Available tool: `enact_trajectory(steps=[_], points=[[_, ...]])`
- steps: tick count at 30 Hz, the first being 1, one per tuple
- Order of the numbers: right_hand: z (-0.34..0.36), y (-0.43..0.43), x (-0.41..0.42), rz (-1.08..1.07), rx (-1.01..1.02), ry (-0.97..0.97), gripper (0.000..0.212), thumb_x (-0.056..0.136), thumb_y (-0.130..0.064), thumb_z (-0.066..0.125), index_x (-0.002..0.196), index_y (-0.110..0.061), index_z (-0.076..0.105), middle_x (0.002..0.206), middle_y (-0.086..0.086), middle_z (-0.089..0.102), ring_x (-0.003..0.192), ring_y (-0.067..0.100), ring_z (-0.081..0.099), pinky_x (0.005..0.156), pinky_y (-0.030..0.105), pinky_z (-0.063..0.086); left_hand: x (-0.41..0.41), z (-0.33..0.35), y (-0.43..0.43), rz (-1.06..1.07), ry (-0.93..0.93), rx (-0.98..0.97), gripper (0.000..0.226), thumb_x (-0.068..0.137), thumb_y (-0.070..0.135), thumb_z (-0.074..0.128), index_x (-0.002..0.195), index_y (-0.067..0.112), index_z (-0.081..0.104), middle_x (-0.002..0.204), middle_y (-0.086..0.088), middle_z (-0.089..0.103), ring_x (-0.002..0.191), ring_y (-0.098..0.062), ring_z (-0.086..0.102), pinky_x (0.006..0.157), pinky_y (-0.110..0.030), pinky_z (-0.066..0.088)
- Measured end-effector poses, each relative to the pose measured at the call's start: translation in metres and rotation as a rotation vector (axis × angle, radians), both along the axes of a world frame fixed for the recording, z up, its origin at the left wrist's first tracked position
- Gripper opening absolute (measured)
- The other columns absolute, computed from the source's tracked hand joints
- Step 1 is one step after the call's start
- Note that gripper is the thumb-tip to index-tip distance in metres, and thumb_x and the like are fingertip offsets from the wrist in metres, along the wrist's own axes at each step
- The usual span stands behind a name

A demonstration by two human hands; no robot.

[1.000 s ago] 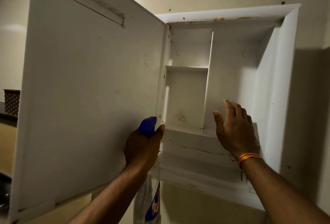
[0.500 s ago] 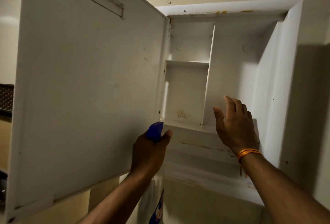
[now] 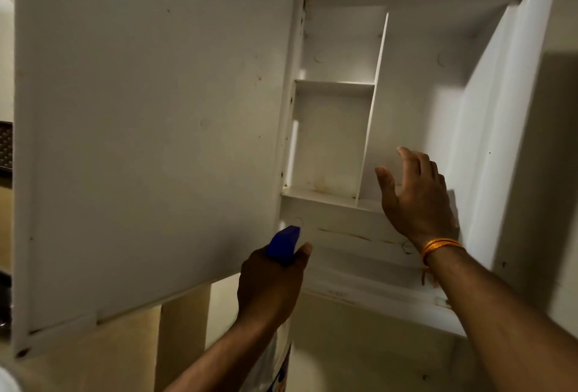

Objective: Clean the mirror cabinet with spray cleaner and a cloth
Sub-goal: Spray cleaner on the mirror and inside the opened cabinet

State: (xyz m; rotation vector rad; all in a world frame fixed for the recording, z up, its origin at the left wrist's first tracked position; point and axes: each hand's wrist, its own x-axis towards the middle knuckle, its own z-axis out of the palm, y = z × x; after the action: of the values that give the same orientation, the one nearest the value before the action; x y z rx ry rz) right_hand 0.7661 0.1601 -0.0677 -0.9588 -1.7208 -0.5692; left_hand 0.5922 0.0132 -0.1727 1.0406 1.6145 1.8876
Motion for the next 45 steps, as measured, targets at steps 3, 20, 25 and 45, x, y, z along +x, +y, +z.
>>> enact_trajectory(steps=[3,20,25,45], points=[[0.001,0.0,0.005,0.102,-0.055,-0.036,0.067,0.094,-0.063,0.032,0.138,-0.014,0.044,0.133,0.007,0.051,0.121,0.025,0.048,0.1,0.041,0.042,0.009,-0.007,0.004,-0.053,0.001,-0.017,0.033,0.082,0.043,0.071,0.086,0.015,0.055,0.064,-0.001,0.052,0.052,-0.009,0.05,0.054,-0.021,0.041],[0.012,0.001,0.012,0.361,-0.23,0.162,0.053,0.096,-0.052,0.047,0.135,-0.016,0.047,0.127,0.0,0.056,0.108,0.008,0.052,0.075,0.003,0.035,0.095,-0.014,0.035,-0.295,0.399,-0.014,0.026,0.086,0.054,0.061,0.09,0.029,0.059,0.061,0.004,0.057,0.055,-0.008,0.056,0.066,-0.027,0.054],[0.011,0.003,0.01,0.345,-0.207,0.166,0.052,0.096,-0.051,0.049,0.133,-0.014,0.048,0.125,0.001,0.057,0.107,0.01,0.054,0.077,0.008,0.038,0.111,-0.021,0.04,-0.371,0.365,-0.024,0.038,0.085,0.054,0.063,0.111,0.026,0.061,0.066,0.005,0.058,0.059,-0.003,0.057,0.062,-0.017,0.048],[0.006,0.006,0.004,0.287,-0.117,0.167,0.057,0.093,-0.057,0.049,0.126,-0.011,0.052,0.118,0.005,0.061,0.102,0.017,0.059,0.082,0.026,0.045,0.042,-0.025,0.033,-0.047,0.169,-0.054,0.036,0.082,0.051,0.068,0.075,0.019,0.052,0.062,0.0,0.056,0.056,-0.014,0.056,0.059,-0.026,0.048]])
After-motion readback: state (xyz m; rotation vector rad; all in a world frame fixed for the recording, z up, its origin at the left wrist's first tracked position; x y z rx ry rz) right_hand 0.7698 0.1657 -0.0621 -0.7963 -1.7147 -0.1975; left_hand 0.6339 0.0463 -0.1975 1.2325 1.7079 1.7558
